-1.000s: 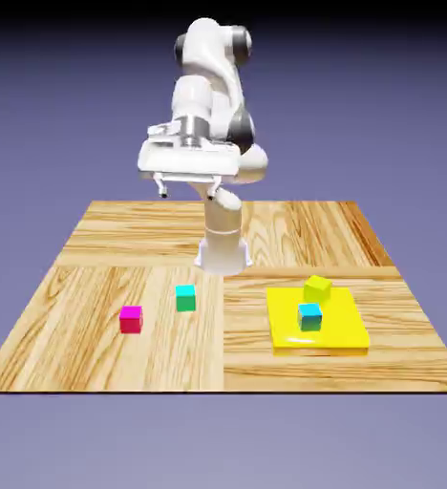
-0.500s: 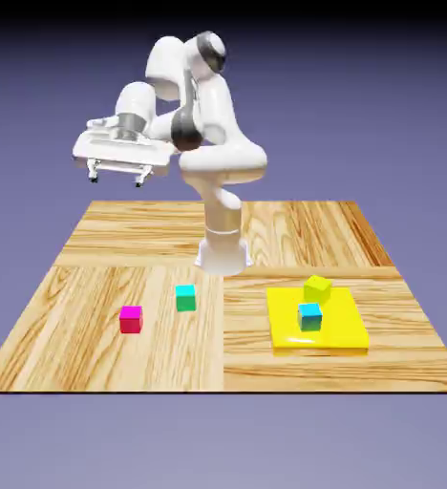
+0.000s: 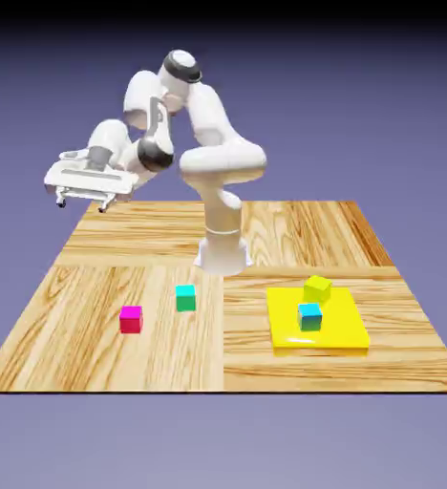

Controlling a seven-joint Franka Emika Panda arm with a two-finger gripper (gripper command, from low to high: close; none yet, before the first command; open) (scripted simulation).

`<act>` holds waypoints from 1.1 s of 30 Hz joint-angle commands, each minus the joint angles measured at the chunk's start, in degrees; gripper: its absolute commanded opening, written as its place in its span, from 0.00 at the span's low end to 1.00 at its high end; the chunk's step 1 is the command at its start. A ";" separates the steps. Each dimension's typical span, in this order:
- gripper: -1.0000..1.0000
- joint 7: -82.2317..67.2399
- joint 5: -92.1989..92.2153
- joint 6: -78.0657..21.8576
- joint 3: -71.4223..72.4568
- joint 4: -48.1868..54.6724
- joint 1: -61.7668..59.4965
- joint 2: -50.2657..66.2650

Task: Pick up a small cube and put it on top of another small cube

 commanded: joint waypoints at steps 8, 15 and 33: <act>0.50 -9.66 -5.26 3.02 -16.61 -0.54 3.65 -5.31; 0.50 -18.10 -9.87 5.67 -31.15 -1.02 6.85 -9.95; 0.50 -34.59 -13.23 16.08 -56.04 4.43 22.53 -23.88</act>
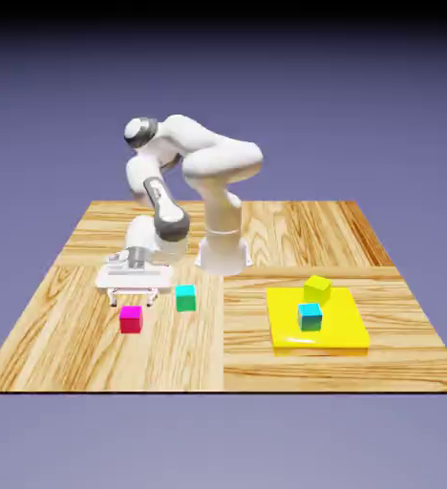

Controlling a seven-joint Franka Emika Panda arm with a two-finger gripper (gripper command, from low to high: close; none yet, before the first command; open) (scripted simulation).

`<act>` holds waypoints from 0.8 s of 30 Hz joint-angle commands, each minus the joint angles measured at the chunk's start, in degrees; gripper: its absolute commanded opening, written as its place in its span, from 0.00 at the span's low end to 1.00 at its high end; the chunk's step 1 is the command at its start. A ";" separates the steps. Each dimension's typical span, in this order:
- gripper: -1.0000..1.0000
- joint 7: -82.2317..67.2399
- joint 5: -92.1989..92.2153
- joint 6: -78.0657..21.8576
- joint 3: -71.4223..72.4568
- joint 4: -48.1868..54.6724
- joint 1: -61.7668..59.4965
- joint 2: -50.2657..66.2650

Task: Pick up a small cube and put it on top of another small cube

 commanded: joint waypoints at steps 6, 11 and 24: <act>0.00 0.35 -0.60 -0.85 0.11 -0.88 -1.46 0.88; 0.00 1.90 -3.11 -7.11 1.83 -6.39 -8.90 6.55; 0.00 -8.46 18.55 -27.19 21.60 -9.29 18.09 12.54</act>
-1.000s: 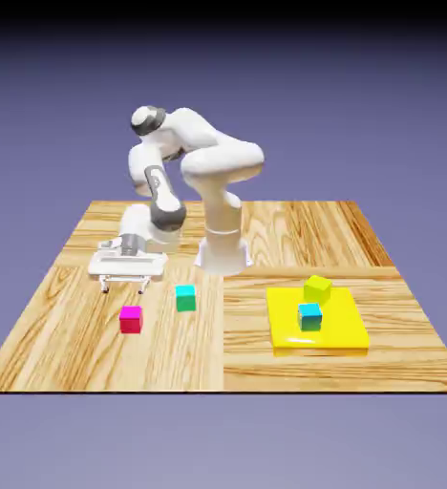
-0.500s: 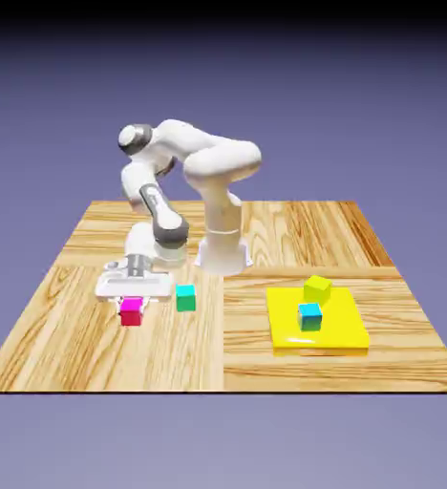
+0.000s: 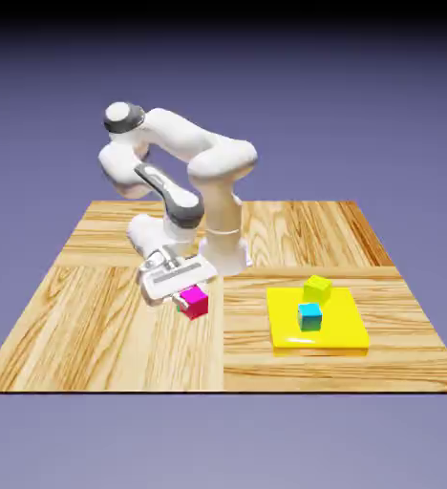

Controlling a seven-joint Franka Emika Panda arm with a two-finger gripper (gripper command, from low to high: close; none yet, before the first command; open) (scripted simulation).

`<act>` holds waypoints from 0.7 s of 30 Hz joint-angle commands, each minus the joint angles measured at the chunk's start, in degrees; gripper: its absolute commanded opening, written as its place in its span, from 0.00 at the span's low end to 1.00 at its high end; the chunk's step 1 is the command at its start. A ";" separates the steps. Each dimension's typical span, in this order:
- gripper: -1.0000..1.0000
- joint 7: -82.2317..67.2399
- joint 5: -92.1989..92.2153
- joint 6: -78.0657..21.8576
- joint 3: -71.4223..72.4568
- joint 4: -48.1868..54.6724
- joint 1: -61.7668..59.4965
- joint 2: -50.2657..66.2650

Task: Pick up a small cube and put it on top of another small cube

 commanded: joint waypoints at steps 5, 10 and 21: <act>0.00 -3.98 8.33 -7.67 7.60 -1.11 10.39 2.30; 0.00 -7.97 16.66 -15.40 15.20 -2.23 20.77 4.60; 0.00 -12.51 19.77 -5.07 8.46 -0.37 41.49 1.95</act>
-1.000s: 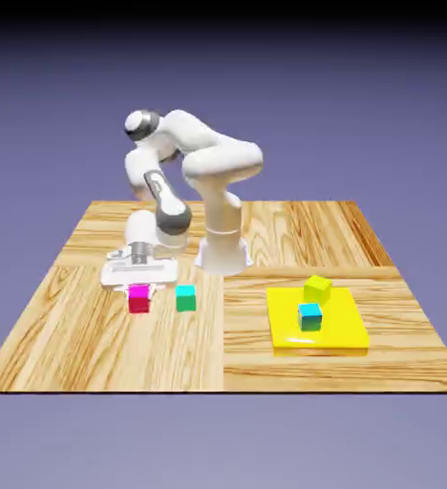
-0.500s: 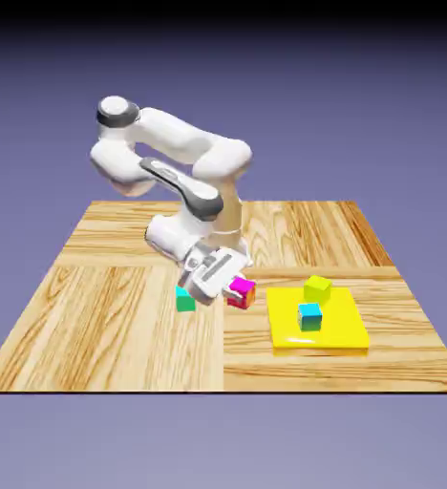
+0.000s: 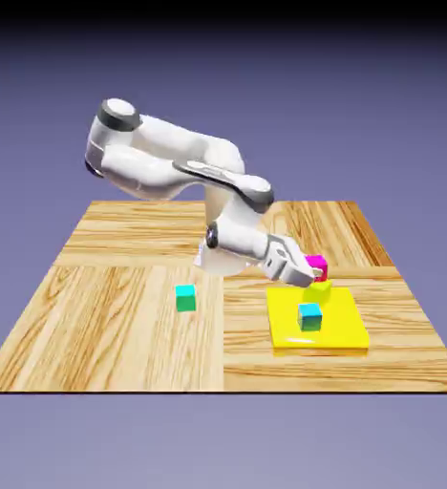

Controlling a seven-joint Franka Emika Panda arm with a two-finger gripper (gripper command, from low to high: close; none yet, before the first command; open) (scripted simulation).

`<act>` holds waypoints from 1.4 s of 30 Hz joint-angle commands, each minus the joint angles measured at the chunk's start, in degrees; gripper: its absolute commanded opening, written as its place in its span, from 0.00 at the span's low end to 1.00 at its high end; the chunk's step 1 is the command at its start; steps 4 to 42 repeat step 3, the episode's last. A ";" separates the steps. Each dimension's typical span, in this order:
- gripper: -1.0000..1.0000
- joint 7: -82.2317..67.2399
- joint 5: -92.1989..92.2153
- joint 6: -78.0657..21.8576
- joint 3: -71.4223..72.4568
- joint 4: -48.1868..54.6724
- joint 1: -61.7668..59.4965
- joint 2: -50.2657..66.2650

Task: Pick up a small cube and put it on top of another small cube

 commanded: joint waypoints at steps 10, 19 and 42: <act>1.00 -0.04 -0.02 0.31 -0.18 0.04 0.31 -0.07; 1.00 -0.04 -0.02 0.31 -0.18 0.04 0.31 -0.07; 1.00 -0.04 -0.02 0.31 -0.18 0.04 0.31 -0.07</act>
